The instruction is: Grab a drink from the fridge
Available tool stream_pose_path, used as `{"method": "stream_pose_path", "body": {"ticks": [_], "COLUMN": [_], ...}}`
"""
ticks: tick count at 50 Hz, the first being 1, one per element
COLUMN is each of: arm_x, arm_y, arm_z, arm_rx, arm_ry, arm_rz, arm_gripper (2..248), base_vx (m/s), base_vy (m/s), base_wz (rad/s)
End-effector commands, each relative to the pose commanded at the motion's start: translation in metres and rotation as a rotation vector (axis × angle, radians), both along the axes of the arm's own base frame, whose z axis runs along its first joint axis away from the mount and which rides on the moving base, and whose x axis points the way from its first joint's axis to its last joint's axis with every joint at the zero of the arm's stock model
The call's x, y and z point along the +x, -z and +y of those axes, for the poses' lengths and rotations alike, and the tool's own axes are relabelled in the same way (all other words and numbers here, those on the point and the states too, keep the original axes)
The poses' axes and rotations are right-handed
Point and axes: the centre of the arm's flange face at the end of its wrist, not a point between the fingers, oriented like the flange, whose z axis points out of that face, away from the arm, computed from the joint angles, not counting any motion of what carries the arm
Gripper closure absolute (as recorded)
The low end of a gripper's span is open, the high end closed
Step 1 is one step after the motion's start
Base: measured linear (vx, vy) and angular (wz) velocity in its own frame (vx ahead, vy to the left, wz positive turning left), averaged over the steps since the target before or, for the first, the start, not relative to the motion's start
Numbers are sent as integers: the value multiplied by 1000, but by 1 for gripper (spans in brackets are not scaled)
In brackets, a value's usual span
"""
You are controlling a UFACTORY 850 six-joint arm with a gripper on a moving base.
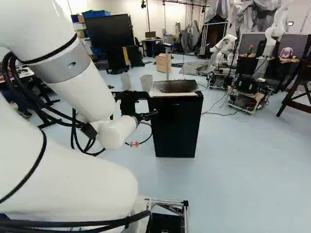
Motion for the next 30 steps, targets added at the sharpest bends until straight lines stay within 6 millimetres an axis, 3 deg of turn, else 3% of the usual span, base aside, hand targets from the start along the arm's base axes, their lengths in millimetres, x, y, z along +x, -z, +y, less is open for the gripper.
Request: {"method": "stream_pose_path", "body": {"ticks": [30], "arm_x": [0], "arm_y": [0], "arm_z": [0], "arm_rx": [0], "arm_ry": [0], "arm_rz": [0], "arm_gripper": [3], "base_vx": [75], "base_vy": [96], "base_wz": [-19]}}
